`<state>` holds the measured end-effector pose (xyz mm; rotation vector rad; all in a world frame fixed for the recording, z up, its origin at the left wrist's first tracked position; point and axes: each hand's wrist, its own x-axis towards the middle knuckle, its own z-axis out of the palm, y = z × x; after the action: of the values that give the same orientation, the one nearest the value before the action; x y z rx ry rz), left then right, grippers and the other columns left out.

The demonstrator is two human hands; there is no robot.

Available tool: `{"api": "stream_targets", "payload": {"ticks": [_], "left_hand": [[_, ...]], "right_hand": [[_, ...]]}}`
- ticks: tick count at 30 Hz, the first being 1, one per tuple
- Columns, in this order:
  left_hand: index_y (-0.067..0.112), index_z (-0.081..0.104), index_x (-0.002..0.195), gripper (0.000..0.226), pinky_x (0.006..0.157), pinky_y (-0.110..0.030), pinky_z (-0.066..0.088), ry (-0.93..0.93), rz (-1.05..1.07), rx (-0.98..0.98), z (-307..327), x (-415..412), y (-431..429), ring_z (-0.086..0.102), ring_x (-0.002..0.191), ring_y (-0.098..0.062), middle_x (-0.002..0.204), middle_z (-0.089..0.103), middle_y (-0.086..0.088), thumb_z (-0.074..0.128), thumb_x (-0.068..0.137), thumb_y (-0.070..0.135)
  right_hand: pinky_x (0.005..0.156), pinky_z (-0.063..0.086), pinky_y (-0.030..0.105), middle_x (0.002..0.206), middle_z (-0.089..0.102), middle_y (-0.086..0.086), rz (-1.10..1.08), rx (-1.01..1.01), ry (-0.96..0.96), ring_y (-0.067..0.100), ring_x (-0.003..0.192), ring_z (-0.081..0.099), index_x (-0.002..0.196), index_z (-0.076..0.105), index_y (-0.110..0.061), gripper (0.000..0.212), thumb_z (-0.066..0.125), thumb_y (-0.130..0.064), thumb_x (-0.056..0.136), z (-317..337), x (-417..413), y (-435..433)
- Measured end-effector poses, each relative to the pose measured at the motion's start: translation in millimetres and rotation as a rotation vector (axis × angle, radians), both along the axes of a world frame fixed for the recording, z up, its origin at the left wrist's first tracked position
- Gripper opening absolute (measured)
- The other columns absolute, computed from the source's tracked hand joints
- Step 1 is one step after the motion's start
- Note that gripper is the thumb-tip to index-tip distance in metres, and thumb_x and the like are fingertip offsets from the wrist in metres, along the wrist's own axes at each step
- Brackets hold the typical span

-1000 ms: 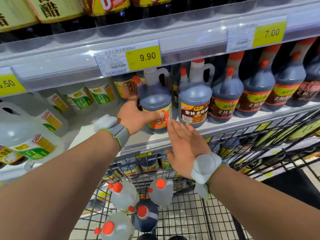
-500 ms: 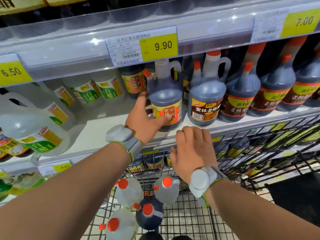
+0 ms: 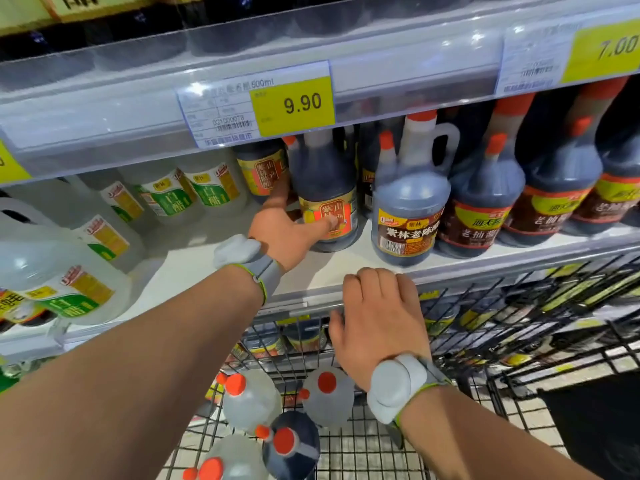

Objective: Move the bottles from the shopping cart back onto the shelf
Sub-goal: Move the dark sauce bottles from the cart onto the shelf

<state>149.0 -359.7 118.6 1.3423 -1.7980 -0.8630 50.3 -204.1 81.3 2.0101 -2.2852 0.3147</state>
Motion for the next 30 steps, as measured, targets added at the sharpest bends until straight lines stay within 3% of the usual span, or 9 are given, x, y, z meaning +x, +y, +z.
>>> {"api": "stream_targets", "payload": {"ticks": [3, 10, 17, 24, 30], "left_hand": [[0.025, 0.054, 0.142, 0.076, 0.091, -0.026, 0.053, -0.041, 0.045, -0.011, 0.7, -3.4, -2.6, 0.068, 0.109, -0.015, 0.123, 0.072, 0.004, 0.088, 0.075, 0.037], [0.03, 0.06, 0.132, 0.073, 0.095, -0.03, 0.053, -0.147, 0.11, 0.047, 10.0, -12.8, -11.4, 0.068, 0.11, -0.017, 0.119, 0.073, 0.006, 0.076, 0.063, 0.051], [0.025, 0.064, 0.118, 0.041, 0.09, -0.035, 0.055, -0.21, 0.065, 0.058, 15.9, -17.1, -23.1, 0.068, 0.104, -0.025, 0.111, 0.074, 0.003, 0.077, 0.079, 0.031], [0.02, 0.064, 0.117, 0.038, 0.081, -0.032, 0.049, -0.202, 0.033, 0.046, 16.4, -22.3, -23.3, 0.066, 0.102, -0.028, 0.111, 0.074, -0.002, 0.075, 0.081, 0.027], [0.027, 0.061, 0.123, 0.055, 0.09, -0.035, 0.052, -0.155, -0.004, 0.046, 13.8, -23.9, -22.2, 0.066, 0.107, -0.026, 0.117, 0.072, 0.002, 0.075, 0.072, 0.041]], "right_hand": [[0.095, 0.036, 0.05, 0.101, 0.053, 0.011, -0.008, 0.006, -0.002, 0.034, 0.096, 0.047, 0.112, 0.056, -0.009, 0.041, 0.046, -0.042, 0.089, -0.3, 0.5, -0.2], [0.092, 0.034, 0.049, 0.1, 0.054, 0.012, 0.037, -0.028, 0.02, 0.034, 0.093, 0.046, 0.112, 0.058, -0.007, 0.045, 0.051, -0.043, 0.087, -4.1, -4.8, -0.4], [0.106, 0.032, 0.053, 0.103, 0.055, 0.014, 0.052, -0.023, 0.003, 0.037, 0.099, 0.048, 0.115, 0.058, -0.005, 0.05, 0.049, -0.046, 0.087, -6.2, -4.5, -2.9], [0.112, 0.029, 0.054, 0.11, 0.056, 0.014, 0.048, -0.02, 0.013, 0.037, 0.107, 0.049, 0.12, 0.057, -0.005, 0.053, 0.048, -0.046, 0.088, -9.8, -4.1, -3.5], [0.115, 0.025, 0.055, 0.12, 0.058, 0.017, 0.044, -0.012, 0.034, 0.038, 0.118, 0.049, 0.123, 0.057, -0.003, 0.058, 0.047, -0.047, 0.088, -10.1, -3.1, -3.9]]}}
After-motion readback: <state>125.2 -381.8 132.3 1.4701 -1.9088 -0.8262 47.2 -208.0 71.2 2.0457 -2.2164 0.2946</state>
